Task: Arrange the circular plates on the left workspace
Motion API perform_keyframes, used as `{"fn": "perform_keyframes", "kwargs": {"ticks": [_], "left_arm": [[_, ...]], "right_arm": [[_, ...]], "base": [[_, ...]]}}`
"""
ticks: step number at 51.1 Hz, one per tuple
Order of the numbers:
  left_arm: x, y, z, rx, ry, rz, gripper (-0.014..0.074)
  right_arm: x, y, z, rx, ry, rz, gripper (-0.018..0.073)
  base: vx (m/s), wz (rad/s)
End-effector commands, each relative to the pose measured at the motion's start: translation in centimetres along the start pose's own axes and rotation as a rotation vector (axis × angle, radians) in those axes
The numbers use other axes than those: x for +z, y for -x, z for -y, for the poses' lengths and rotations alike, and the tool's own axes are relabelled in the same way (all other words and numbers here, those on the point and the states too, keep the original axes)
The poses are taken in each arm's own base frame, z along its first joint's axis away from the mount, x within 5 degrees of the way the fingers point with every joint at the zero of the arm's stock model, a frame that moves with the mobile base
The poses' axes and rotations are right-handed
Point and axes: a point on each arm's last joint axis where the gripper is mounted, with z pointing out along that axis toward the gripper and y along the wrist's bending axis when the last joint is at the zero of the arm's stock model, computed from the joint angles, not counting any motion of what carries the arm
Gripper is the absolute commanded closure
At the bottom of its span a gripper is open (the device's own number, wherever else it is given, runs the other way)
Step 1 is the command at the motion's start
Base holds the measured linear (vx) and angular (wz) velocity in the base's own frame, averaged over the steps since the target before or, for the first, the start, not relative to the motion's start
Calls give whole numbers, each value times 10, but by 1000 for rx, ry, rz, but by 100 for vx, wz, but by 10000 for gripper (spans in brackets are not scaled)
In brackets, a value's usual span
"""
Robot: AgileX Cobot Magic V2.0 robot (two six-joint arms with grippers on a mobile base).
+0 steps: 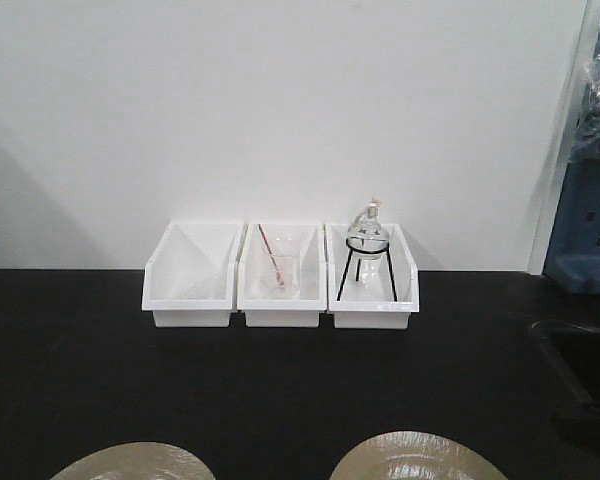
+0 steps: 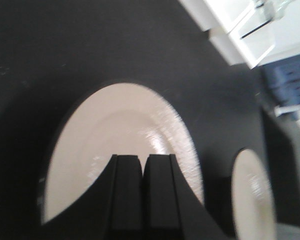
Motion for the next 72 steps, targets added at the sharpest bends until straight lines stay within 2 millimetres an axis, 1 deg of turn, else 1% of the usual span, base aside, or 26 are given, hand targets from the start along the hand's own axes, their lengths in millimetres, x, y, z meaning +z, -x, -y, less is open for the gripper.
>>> {"fn": "perform_keyframes", "kwargs": {"ticks": [1,10,15,17,21,34,37,44,53,57,59,61,62,66,68,69,72], "left_arm": [[-6,6,7,64,3,13,407],[-6,3,1,64,71,-25,207],[-6,2,-4,80,120,-35,122],[-5,2,-6,72,127,-43,103],[-1,1,-9,45,121,-63,90],[18,-5,-30,-54,111,-150,92],[25,-7,-31,-68,100,-169,94],[39,-13,-28,-43,73,-205,94],[55,-20,-26,-84,49,-240,99],[59,-22,-23,-91,34,-248,133],[60,-22,-22,-99,26,-247,178],[61,-23,-19,-104,11,-250,264],[61,-22,-18,-109,6,-246,293],[62,-22,-15,-131,-21,-238,503],[62,-21,-15,-139,-29,-235,575],[63,-21,-14,-143,-34,-231,606],[63,-19,-13,-159,-43,-218,605]], "right_arm": [[-7,6,-17,-33,75,32,565],[-7,6,-17,-33,75,32,565],[-7,6,-17,-38,75,32,565],[-7,6,-17,-40,75,32,565],[-7,6,-17,-41,75,32,565],[-7,6,-17,-41,74,33,565],[-7,6,-17,-41,74,33,565],[-7,6,-17,-44,74,34,565],[-7,6,-17,-44,74,34,565],[-7,6,-17,-44,74,34,565],[-7,6,-17,-44,74,34,565],[-7,6,-17,-44,74,34,565],[-7,6,-17,-45,74,34,565],[-7,6,-17,-45,74,34,565],[-7,6,-17,-45,74,34,565],[-7,6,-17,-45,74,34,565],[-7,6,-17,-45,73,34,565]], "base": [[0,0],[0,0],[0,0],[0,0],[0,0],[0,0],[0,0],[0,0],[0,0],[0,0],[0,0],[0,0],[0,0],[0,0],[0,0],[0,0],[0,0]]}}
